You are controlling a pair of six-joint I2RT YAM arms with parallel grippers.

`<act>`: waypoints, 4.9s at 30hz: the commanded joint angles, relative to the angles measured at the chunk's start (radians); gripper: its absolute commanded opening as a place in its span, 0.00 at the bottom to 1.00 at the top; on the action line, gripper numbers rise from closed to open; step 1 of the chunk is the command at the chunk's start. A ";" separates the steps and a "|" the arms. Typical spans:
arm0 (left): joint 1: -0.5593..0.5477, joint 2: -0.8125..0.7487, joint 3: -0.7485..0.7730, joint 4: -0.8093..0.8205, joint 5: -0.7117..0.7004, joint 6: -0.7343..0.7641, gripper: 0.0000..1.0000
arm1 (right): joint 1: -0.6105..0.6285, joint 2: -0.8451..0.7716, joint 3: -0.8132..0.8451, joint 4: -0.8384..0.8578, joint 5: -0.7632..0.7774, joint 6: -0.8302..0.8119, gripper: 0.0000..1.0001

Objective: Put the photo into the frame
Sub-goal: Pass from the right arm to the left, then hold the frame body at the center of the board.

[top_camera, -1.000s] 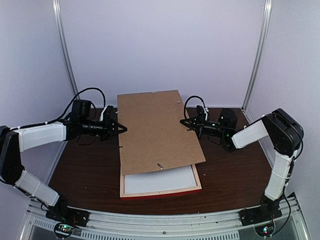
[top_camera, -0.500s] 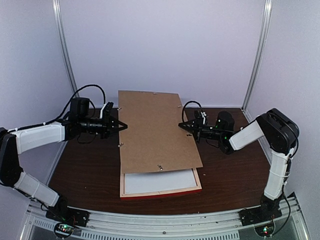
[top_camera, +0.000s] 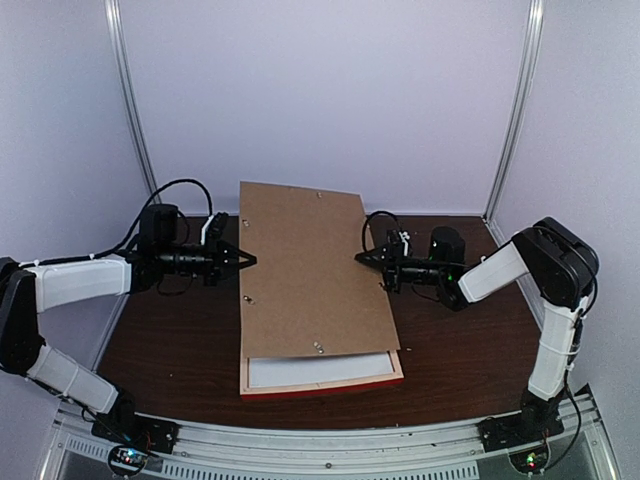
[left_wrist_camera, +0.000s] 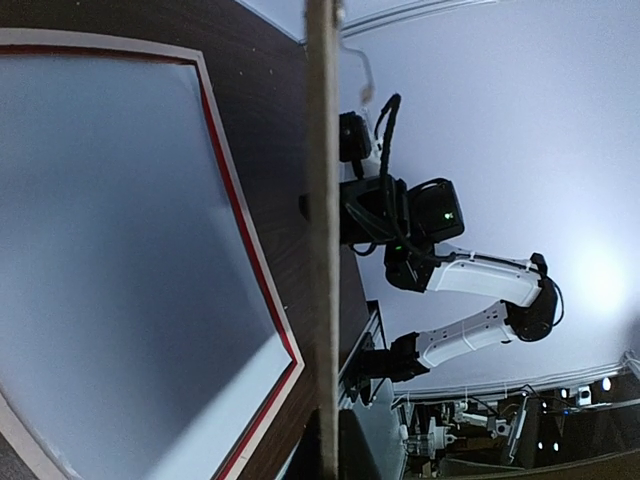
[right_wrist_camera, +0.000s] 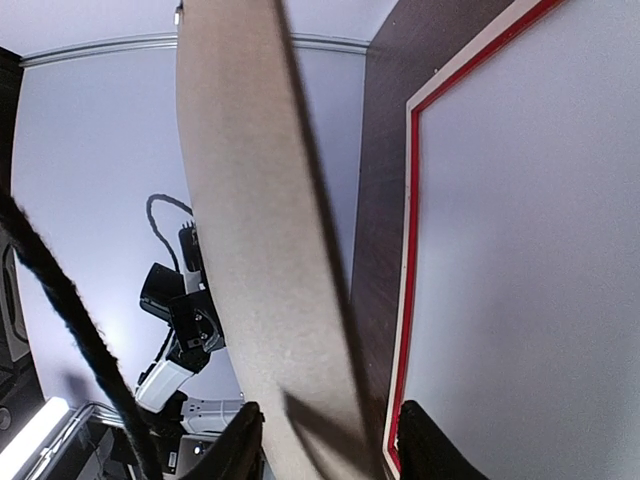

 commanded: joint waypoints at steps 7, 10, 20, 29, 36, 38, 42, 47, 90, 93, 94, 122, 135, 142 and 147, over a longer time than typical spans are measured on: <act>0.037 -0.014 -0.082 0.216 0.024 -0.102 0.00 | -0.033 -0.113 -0.028 -0.159 0.001 -0.136 0.57; 0.044 -0.012 -0.094 0.235 0.032 -0.111 0.00 | -0.053 -0.140 -0.039 -0.194 0.000 -0.165 0.58; 0.059 0.036 -0.151 0.409 0.064 -0.207 0.00 | -0.081 -0.248 -0.015 -0.521 0.033 -0.379 0.58; 0.062 0.026 -0.165 0.303 0.051 -0.122 0.00 | -0.042 -0.440 0.166 -1.250 0.257 -0.890 0.63; 0.062 0.012 -0.195 0.290 0.033 -0.125 0.00 | 0.000 -0.426 0.206 -1.369 0.321 -0.975 0.64; 0.062 0.018 -0.203 0.316 0.036 -0.145 0.00 | 0.005 -0.412 0.205 -1.362 0.315 -0.977 0.64; 0.062 0.038 -0.211 0.366 0.045 -0.182 0.00 | 0.031 -0.367 0.239 -1.398 0.306 -1.013 0.64; 0.060 0.067 -0.221 0.416 0.048 -0.209 0.00 | 0.050 -0.324 0.271 -1.449 0.320 -1.066 0.64; -0.024 0.297 -0.114 0.425 0.016 -0.172 0.00 | 0.034 -0.265 0.289 -1.486 0.341 -1.093 0.62; -0.025 0.287 -0.087 0.305 0.002 -0.097 0.00 | 0.034 -0.262 0.288 -1.485 0.339 -1.095 0.61; -0.024 0.284 -0.075 0.267 -0.002 -0.072 0.00 | 0.033 -0.261 0.290 -1.485 0.339 -1.095 0.62; -0.022 0.275 0.006 -0.146 -0.120 0.173 0.00 | 0.034 -0.139 0.338 -1.453 0.458 -1.086 0.61; -0.022 0.288 0.018 -0.215 -0.166 0.217 0.00 | 0.034 -0.025 0.417 -1.442 0.515 -1.087 0.46; -0.021 0.292 0.023 -0.247 -0.188 0.239 0.00 | 0.034 0.007 0.426 -1.437 0.519 -1.098 0.44; -0.019 0.301 0.024 -0.256 -0.197 0.249 0.00 | 0.034 0.022 0.428 -1.430 0.514 -1.096 0.39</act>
